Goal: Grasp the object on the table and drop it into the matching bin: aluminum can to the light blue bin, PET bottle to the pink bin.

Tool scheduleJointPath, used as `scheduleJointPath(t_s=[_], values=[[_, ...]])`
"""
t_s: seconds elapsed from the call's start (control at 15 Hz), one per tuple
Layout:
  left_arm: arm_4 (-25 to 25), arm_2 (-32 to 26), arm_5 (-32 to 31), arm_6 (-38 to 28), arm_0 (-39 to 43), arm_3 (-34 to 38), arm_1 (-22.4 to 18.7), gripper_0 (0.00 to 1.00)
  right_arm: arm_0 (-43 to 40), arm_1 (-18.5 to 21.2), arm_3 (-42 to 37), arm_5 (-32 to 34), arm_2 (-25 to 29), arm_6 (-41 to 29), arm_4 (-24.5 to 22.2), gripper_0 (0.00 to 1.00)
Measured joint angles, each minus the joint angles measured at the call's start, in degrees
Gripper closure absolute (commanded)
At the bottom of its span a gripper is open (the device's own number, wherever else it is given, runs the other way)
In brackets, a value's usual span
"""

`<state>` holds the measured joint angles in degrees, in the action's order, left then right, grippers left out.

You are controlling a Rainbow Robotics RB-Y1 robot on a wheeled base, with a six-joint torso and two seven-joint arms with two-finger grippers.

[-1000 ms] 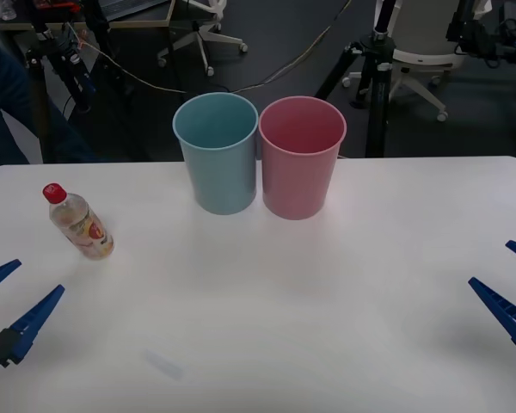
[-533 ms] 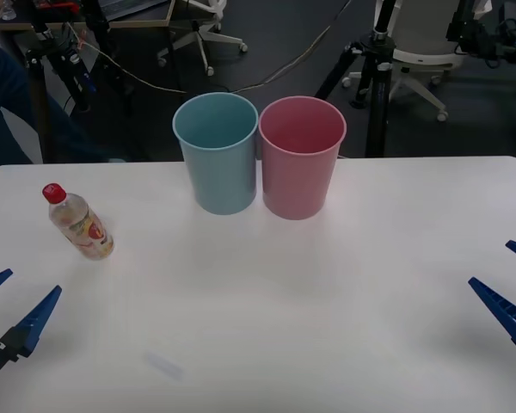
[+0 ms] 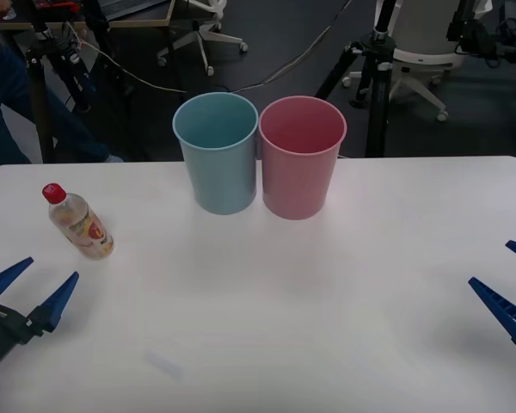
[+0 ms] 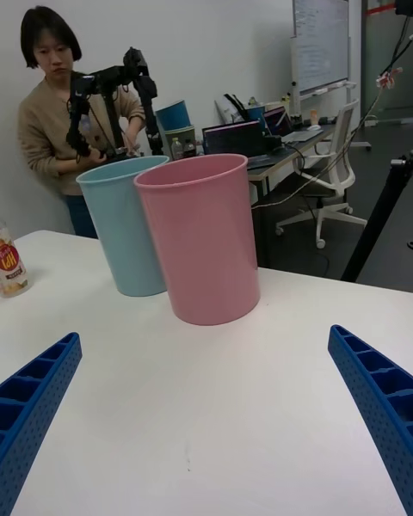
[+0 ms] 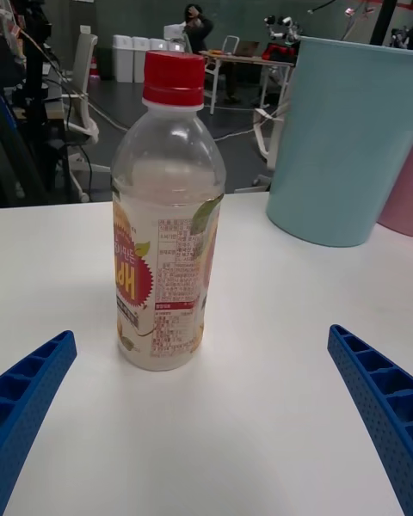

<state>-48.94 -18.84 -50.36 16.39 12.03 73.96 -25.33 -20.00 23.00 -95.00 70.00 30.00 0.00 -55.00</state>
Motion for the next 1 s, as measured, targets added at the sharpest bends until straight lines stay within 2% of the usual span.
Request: scheduleJointPath(t_s=[0.47, 1.0], values=[[-2.38, 0.21, 0.63, 2.45, -10.00, -10.26, -0.15, 0.00, 0.00, 0.00, 0.00, 0.00, 0.00, 0.00, 0.00, 0.00], [-2.74, 4.43, 10.06, 2.38, -14.82, -10.69, -0.08, 0.00, 0.00, 0.00, 0.00, 0.00, 0.00, 0.00, 0.00, 0.00]])
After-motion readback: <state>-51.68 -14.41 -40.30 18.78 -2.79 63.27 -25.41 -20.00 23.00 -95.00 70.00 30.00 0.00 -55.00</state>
